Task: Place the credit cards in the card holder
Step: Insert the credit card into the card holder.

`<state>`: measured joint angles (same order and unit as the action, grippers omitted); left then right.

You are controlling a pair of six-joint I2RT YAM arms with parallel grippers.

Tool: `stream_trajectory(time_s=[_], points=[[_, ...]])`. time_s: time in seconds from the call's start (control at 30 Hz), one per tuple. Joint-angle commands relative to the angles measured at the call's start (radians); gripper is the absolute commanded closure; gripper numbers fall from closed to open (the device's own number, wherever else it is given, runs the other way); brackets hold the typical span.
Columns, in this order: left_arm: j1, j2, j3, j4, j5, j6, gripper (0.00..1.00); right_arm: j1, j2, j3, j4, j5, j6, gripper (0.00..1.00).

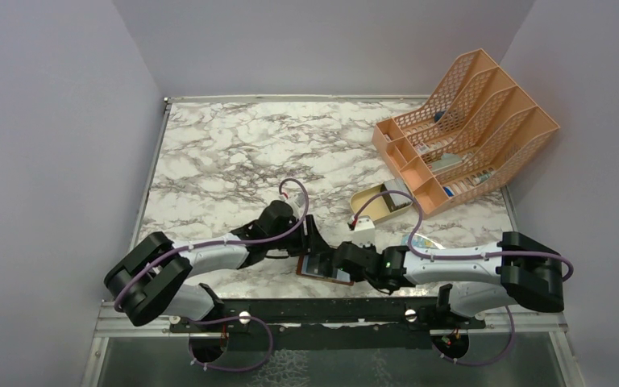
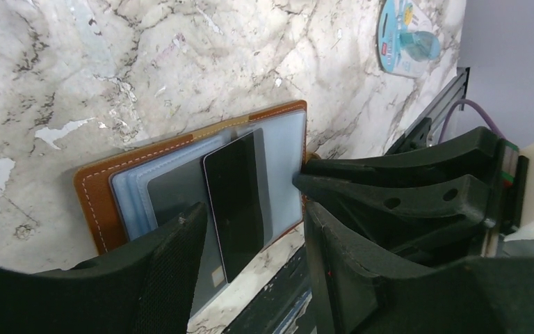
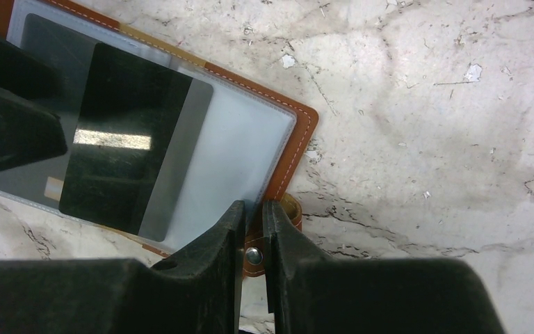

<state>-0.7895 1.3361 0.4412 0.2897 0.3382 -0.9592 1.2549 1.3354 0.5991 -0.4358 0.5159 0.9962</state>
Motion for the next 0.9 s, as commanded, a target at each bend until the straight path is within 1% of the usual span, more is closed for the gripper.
stream_trajectory(time_s=[0.0,0.3,0.57,0.67,0.77,0.87], points=[[-0.028,0.036,0.020,-0.002,-0.045,-0.022,0.44,-0.001,0.028,0.003,0.023,0.028,-0.011,0.85],[-0.081,0.067,0.027,0.021,-0.100,-0.054,0.44,-0.003,0.024,-0.001,0.048,0.058,-0.037,0.85],[-0.133,0.070,0.050,0.024,-0.155,-0.085,0.48,-0.021,0.017,0.006,0.083,0.058,-0.085,0.85],[-0.137,0.069,0.043,0.022,-0.173,-0.094,0.48,-0.023,-0.005,0.019,0.051,0.033,-0.075,0.85],[-0.136,0.060,0.035,0.010,-0.198,-0.099,0.48,-0.023,-0.047,0.043,-0.018,-0.009,-0.052,0.84],[-0.137,0.050,0.042,-0.024,-0.219,-0.096,0.48,-0.023,-0.088,0.051,-0.080,-0.016,-0.020,0.82]])
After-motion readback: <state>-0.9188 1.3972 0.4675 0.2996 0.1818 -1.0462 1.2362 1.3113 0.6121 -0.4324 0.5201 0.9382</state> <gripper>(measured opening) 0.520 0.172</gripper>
